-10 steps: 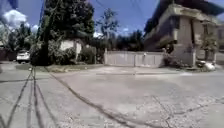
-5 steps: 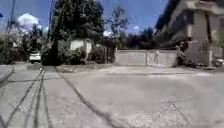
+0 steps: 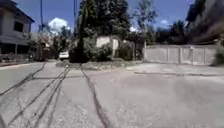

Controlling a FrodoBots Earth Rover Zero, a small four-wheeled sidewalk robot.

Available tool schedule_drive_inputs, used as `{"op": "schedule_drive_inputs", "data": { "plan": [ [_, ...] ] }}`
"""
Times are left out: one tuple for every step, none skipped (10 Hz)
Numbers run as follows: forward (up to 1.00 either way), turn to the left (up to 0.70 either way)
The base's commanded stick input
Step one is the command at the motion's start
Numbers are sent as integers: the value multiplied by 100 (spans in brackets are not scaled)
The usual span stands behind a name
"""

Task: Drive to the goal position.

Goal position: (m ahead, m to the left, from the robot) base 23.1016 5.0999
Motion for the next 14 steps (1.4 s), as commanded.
{"op": "schedule_drive_inputs", "data": {
  "plan": [
    [100, 40],
    [100, 40],
    [100, 23],
    [100, 2],
    [100, 0],
    [100, 0],
    [100, 4],
    [100, 14],
    [100, 6],
    [100, 2],
    [100, 0],
    [100, 0],
    [100, 0],
    [100, 2]
  ]
}}
